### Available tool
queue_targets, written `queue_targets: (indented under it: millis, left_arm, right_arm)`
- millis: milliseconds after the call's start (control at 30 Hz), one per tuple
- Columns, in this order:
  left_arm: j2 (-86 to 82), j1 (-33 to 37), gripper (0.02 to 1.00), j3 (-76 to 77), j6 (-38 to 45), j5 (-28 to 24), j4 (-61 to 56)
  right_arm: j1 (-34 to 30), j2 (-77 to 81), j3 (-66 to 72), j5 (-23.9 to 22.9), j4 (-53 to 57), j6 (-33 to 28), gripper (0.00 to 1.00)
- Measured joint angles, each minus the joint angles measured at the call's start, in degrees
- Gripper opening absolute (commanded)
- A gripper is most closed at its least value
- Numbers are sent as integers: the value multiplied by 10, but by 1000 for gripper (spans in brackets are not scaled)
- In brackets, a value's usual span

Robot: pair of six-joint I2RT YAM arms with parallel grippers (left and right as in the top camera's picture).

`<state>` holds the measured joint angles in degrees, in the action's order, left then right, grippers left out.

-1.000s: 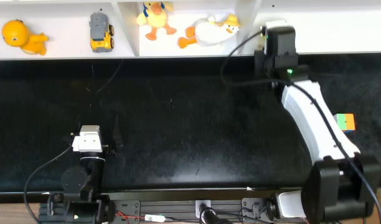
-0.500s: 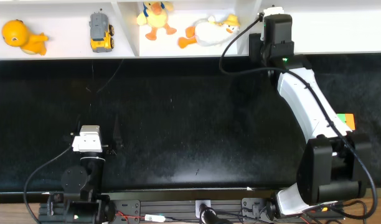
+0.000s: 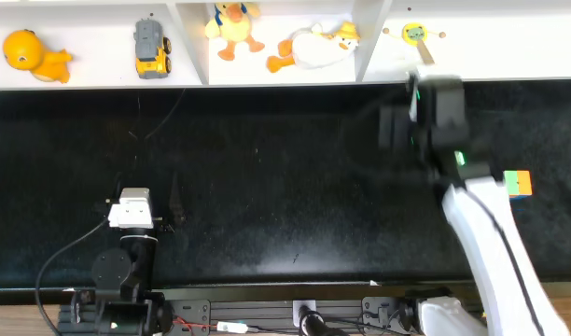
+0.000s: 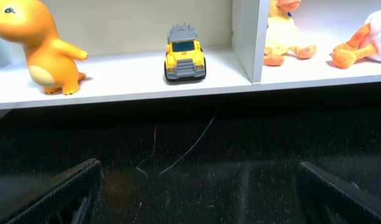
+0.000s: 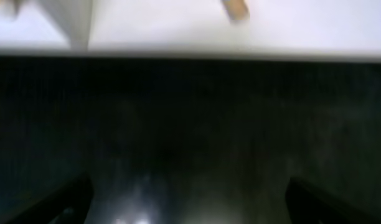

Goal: Store Toys

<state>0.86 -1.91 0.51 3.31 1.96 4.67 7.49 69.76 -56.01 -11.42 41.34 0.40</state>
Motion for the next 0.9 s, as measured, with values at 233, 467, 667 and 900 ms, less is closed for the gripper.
queue_targets:
  millis: [233, 467, 667, 900]
  left_arm:
    - [0, 0, 998, 0, 0, 0, 0]
    - [0, 0, 998, 0, 0, 0, 0]
    - [0, 0, 998, 0, 0, 0, 0]
    - [0, 0, 998, 0, 0, 0, 0]
  right_arm:
    - [0, -180, 109, 1, 111, 3, 998]
    - [0, -271, 116, 0, 174, 5, 996]
    - [0, -274, 116, 1, 171, 5, 996]
    - [-24, -247, 117, -3, 137, -10, 998]
